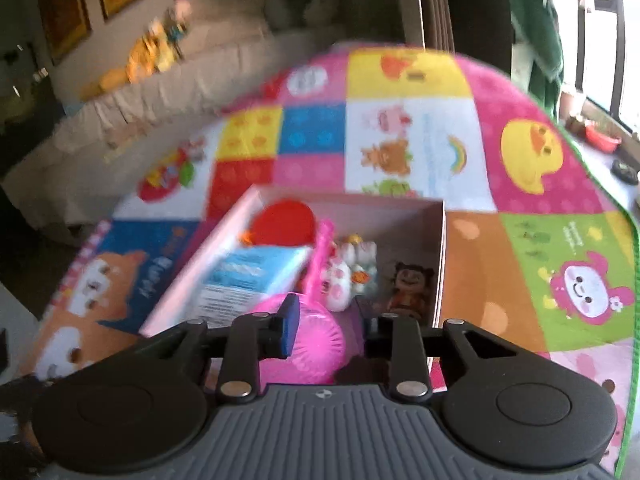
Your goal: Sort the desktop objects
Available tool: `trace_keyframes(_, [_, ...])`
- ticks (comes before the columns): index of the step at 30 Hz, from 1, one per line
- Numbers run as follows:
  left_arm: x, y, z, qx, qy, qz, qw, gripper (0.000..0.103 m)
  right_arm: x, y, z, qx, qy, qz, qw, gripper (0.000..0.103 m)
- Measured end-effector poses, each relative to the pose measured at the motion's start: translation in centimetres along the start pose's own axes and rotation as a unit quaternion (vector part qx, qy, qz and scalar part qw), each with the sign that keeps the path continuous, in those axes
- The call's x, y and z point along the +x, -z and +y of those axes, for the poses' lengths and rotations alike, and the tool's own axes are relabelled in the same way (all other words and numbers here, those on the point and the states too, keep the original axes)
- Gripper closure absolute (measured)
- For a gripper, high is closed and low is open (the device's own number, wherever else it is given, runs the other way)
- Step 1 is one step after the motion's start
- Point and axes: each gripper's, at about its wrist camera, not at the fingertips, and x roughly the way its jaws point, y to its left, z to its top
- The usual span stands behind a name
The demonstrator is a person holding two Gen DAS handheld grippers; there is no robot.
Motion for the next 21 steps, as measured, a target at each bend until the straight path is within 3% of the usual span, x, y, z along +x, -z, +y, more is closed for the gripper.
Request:
trace_keyframes(2, [-0.1,0.1,-0.3,0.001,-0.003,0.0,1.0,0.0,-2.9,1.3,0.9,-0.005,0.001,-0.029,1.0,0.028])
trace_keyframes(3, [-0.2,0.3,-0.4,0.0,-0.001,0.001,1.0,0.0,-4.2,2.1,1.4,-0.007,0.002,-0.041,0.999,0.019])
trace_keyframes(4, [-0.2,0.4,-0.6,-0.002,0.002,0.003,1.0,0.0,-5.1,2.8,1.9,-0.01,0.005,-0.05,0.999,0.0])
trace_keyframes(6, [-0.2,0.8,-1.0,0.001,0.004,0.009,0.9999,0.0,-6.7,5.0,3.2,-0.023,0.013,-0.065,0.998,0.0])
trace_keyframes(9, [-0.2,1.3,-2.0,0.019,-0.011,0.018,0.9996,0.0,-7.1,8.2,4.9,-0.045,0.026,-0.051,0.997,0.0])
trace_keyframes(12, [-0.8,1.6,-2.7,0.034,-0.041,-0.008,0.9986,0.0,-5.9,10.8,6.0,-0.049,0.044,-0.027,0.997,0.0])
trace_keyframes(15, [-1.5,1.6,-2.8,0.035,-0.064,-0.04,0.9966,0.0,-4.1,12.5,6.0,-0.035,0.076,-0.006,0.996,0.0])
trace_keyframes(21, [-0.9,1.7,-2.2,0.015,-0.079,-0.028,0.9964,0.0,-1.8,14.3,4.8,-0.024,0.121,0.022,0.992,0.0])
